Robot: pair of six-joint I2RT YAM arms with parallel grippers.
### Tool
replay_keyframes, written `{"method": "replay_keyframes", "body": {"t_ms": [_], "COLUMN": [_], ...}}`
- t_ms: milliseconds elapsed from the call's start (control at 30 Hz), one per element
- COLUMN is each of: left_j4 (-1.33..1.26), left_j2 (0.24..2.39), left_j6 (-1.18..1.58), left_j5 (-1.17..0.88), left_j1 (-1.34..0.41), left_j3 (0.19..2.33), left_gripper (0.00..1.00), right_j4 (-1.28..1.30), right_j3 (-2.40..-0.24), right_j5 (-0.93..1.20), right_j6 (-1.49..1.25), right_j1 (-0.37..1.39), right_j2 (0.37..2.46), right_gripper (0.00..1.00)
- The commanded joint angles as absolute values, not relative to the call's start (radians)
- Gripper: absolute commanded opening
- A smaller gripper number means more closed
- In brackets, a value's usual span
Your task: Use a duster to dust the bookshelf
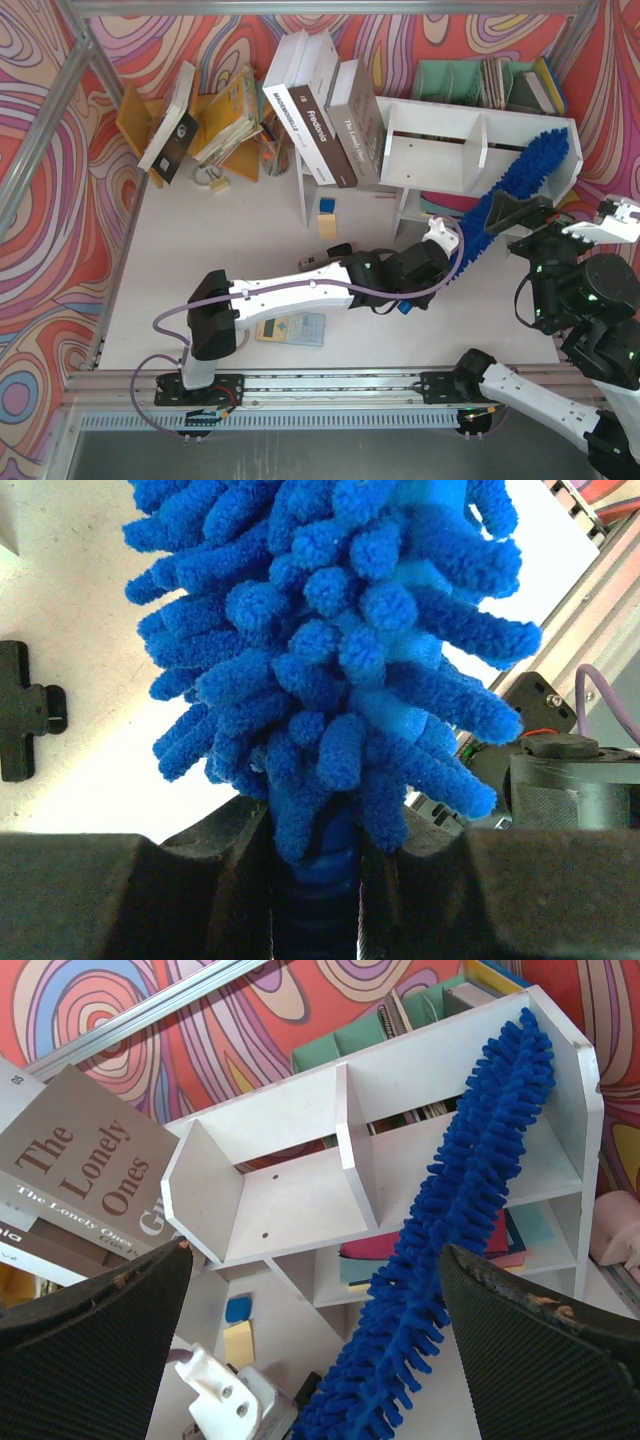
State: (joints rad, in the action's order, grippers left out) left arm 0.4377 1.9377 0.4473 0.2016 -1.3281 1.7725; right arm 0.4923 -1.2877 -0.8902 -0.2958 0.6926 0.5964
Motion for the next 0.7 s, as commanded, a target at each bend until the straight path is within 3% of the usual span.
{"method": "replay_keyframes", "body": {"t_ms": [0, 200, 667], "left_j4": [0.422, 0.475, 0.462], "left_j2": [1.965, 1.988, 1.852], "left_j6": [0.460, 0.488, 0.513], "left_j5": [0.180, 0.111, 0.247], "left_j1": [-1.301, -1.303, -1.317], "left_j3": [1.828, 1.827, 1.861], "left_gripper": [0.00, 0.00, 0.00], "right_j4": [0.499, 0.497, 0.497], "right_j3": [-1.271, -1.265, -1.256], "right_j5": [-0.918, -0.928, -0.928], "right_j6": [-0.302, -0.292, -0.309], "right_j1": [0.690, 0.689, 0.689], "right_j2": [0.580, 0.568, 0.558], "right_gripper": [0.99, 0.99, 0.99]}}
